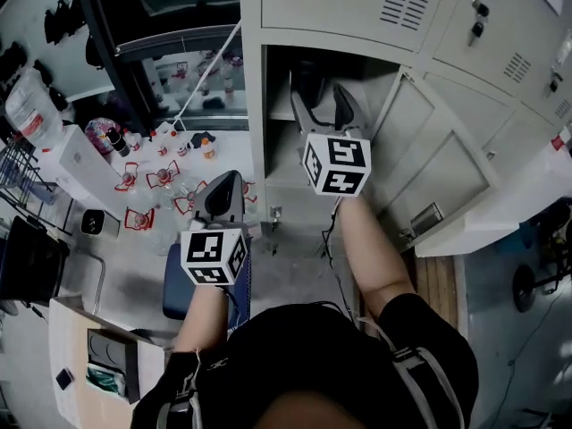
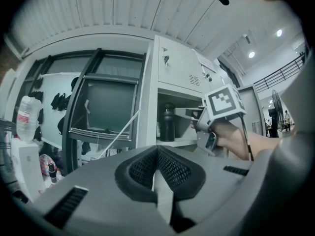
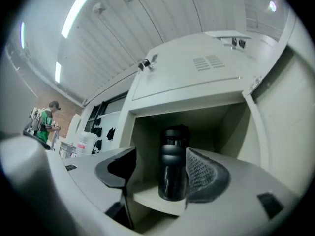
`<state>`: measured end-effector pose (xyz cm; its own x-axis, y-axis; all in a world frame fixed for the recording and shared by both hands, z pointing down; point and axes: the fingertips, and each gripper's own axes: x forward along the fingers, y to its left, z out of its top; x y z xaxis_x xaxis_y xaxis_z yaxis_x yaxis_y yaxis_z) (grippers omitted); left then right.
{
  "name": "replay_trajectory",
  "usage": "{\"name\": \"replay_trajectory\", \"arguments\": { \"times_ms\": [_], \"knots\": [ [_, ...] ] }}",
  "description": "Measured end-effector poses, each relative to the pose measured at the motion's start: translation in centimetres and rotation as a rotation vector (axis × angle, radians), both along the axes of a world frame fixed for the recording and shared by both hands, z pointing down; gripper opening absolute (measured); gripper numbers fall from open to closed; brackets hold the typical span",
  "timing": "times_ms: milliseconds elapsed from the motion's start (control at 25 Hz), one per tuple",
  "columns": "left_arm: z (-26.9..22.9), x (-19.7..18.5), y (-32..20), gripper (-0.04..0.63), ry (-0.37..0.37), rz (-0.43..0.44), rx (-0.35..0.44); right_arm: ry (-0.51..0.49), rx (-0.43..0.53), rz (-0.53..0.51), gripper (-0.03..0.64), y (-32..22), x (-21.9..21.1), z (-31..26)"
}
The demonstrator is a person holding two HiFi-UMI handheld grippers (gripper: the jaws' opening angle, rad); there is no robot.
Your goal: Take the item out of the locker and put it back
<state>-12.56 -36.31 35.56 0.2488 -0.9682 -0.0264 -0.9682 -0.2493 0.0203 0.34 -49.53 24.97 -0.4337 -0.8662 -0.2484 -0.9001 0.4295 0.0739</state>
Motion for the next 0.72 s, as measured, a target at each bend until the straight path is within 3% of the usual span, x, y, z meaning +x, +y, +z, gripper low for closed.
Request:
{"name": "replay_trajectory", "arguments": {
  "times_ms": [120,400,720],
  "knots": [
    [0.1,0.8,0.0,0.012,0.001,0.016,-0.001,-0.007,0.013,-0.003,0.253,3.7,0.3,1.8],
    [0.6,2.8,0.2,0.012,0.000,0.071,-0.009,-0.083,-0.057,0.012,0.017,8.3,2.8,6.2],
    [-0.1,5.3,0.9,0.012,-0.020,0.138,0.012,-0.052,-0.160,0.024,0.014,9.8,4.2,10.4]
  ]
}}
